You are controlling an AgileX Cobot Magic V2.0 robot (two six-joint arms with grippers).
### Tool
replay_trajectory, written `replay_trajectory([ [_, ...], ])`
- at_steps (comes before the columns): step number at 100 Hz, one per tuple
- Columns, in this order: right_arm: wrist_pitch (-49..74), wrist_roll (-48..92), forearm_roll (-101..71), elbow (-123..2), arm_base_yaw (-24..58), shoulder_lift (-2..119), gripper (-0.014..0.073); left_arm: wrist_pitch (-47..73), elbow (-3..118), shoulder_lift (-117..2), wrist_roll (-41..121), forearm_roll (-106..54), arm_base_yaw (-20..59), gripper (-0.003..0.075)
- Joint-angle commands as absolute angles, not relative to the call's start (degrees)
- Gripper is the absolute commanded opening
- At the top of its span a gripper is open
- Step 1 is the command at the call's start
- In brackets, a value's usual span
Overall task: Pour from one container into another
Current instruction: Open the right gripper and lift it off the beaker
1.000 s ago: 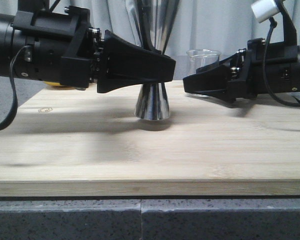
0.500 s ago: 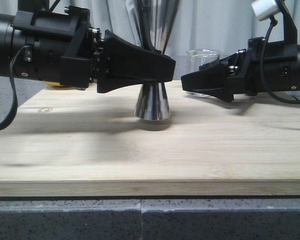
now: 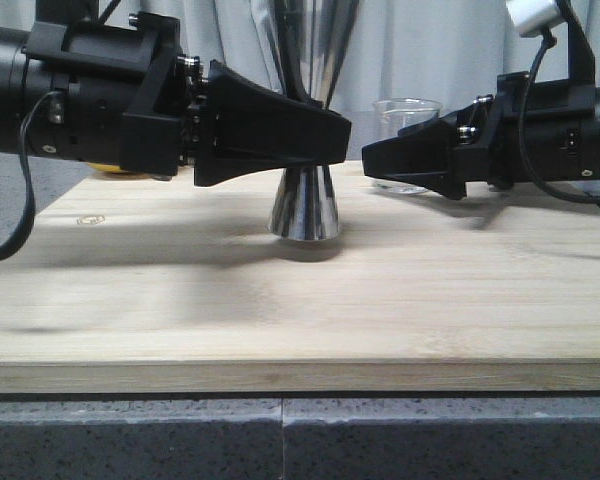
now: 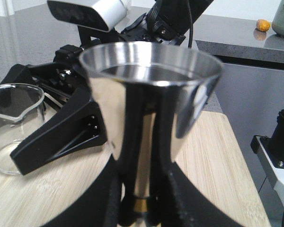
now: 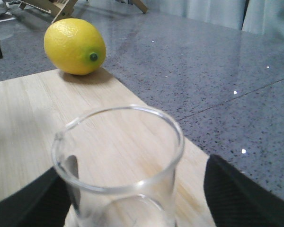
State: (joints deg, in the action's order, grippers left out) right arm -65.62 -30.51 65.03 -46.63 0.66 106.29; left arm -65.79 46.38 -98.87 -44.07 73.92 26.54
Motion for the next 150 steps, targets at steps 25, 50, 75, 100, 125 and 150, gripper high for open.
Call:
replay_trajectory([
  [25, -75.23, -31.57, 62.26, -48.03, 0.17, 102.68, 0.0514, -77.75, 47.69, -96.09, -44.64, 69.88, 26.86, -0.0019],
  [50, -76.35, -31.57, 62.10, -48.03, 0.17, 101.48, 0.0514, -77.75, 47.69, -96.09, -44.64, 69.88, 26.86, -0.0019],
  [75, -76.35, -32.63, 62.10, -48.11, 0.17, 100.89, 0.0514, -77.75, 47.69, -96.09, -44.64, 69.88, 26.86, -0.0019],
  [100, -76.35, -33.26, 62.10, -48.11, 0.17, 99.79, 0.0514, -77.75, 47.69, -96.09, -44.64, 69.88, 26.86, -0.0019],
  [125, -76.35, -33.96, 62.10, -48.11, 0.17, 99.14, 0.0514, -77.75, 47.69, -96.09, -44.64, 69.88, 26.86, -0.0019],
  [150, -76.35, -34.57, 62.10, -48.11, 0.17, 97.50, 0.0514, -77.75, 47.69, -96.09, -44.64, 69.88, 26.86, -0.0019],
])
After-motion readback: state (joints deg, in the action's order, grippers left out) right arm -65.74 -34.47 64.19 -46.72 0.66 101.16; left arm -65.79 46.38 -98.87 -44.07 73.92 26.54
